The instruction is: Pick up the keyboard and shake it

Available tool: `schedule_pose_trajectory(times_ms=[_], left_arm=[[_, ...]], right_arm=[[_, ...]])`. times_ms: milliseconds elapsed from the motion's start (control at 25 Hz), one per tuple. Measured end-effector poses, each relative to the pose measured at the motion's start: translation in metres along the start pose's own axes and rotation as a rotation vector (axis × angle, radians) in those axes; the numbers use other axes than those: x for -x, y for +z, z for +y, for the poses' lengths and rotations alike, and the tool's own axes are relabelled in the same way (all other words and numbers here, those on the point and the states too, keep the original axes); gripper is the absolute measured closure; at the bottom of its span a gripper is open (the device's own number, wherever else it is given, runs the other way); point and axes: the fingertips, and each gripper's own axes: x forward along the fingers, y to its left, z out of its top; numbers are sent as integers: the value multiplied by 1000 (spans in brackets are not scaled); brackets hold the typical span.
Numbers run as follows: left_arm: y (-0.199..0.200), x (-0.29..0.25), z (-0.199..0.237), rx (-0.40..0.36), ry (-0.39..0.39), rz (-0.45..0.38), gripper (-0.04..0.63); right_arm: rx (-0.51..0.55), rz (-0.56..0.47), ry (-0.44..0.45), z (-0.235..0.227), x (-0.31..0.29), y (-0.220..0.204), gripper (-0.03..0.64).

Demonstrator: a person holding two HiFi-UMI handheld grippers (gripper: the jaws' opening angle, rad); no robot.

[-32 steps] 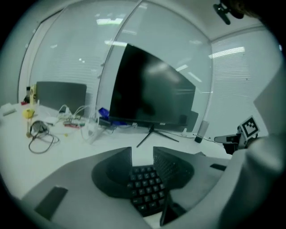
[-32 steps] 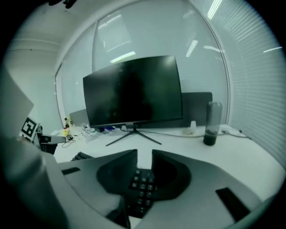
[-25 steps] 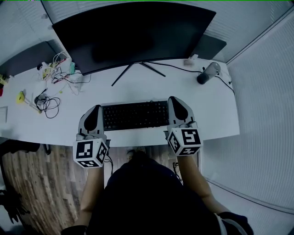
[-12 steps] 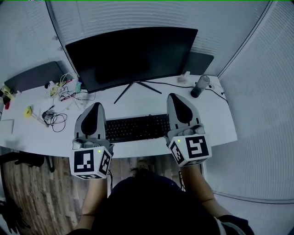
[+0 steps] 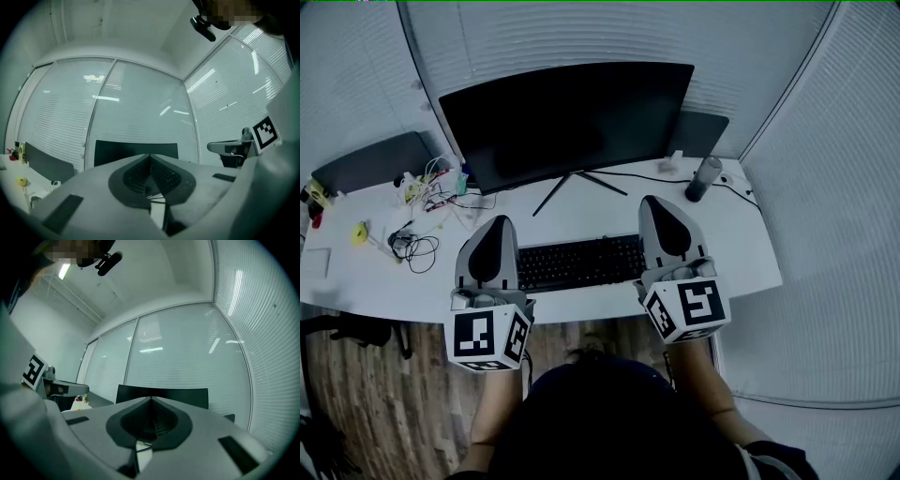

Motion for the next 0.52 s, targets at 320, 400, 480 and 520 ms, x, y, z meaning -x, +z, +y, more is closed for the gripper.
schedule_pose_trajectory(times_ms=[320,400,480,520], left_arm=[[4,14,0,10,-19,-9,571],[3,17,1,10,-25,-7,571],[2,21,2,11,-28,-3,571],[1,24,2,12,-30,-2,571]], right_arm=[[-5,-7,-23,11,14,7,591],[-6,-5,-30,15,17,6,591],[-8,-3,-36,19,20,5,591],[-9,-3,-38,21,22,4,591]])
